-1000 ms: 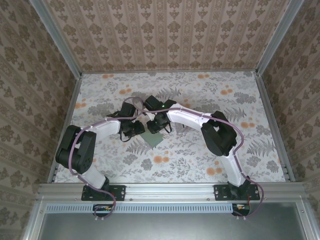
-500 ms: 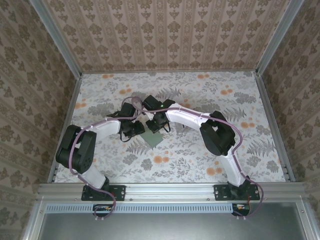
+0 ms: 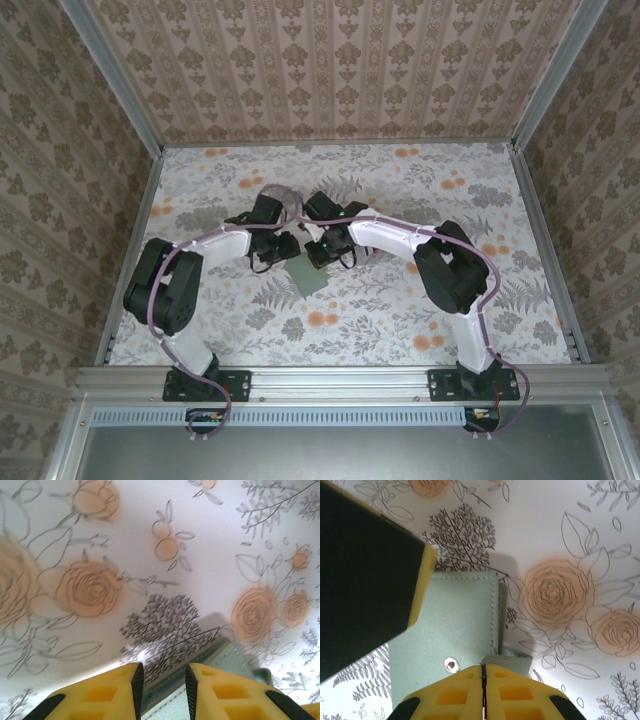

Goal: Put the credit cards into the card holder

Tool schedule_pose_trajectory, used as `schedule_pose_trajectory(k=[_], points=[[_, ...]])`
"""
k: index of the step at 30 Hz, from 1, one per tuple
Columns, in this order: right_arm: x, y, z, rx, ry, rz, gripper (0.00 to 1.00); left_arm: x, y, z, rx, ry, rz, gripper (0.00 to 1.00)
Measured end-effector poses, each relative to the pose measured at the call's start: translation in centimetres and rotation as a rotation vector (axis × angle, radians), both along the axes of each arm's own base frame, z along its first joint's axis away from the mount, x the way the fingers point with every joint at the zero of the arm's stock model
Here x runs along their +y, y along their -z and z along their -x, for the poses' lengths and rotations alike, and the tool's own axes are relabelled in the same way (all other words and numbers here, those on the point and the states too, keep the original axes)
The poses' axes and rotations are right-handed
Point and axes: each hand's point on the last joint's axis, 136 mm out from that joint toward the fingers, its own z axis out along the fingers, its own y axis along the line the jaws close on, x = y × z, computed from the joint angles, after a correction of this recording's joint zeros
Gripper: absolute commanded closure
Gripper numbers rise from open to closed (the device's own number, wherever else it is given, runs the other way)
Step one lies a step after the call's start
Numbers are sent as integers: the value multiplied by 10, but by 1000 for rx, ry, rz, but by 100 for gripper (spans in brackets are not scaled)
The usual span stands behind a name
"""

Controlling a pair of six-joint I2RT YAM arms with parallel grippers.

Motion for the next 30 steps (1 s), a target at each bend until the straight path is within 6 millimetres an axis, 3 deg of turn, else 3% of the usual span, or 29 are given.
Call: schedule_pose_trajectory(k=[7, 13, 19, 26, 30], points=[[-17, 0, 7, 78, 134, -137, 91, -21, -17, -15, -42, 37, 38, 69], [-33, -1, -3, 115, 278, -269, 91, -19, -25, -17, -69, 44, 37, 68], [-23, -3, 0, 120, 318, -362, 91, 0, -31, 2, -90, 23, 32, 69], [-14, -5, 2, 103, 307, -407, 91, 21, -7, 39, -54, 1, 21, 70], [-7, -6, 5, 85, 265, -411, 91, 22, -1, 44, -37, -7, 29, 70]])
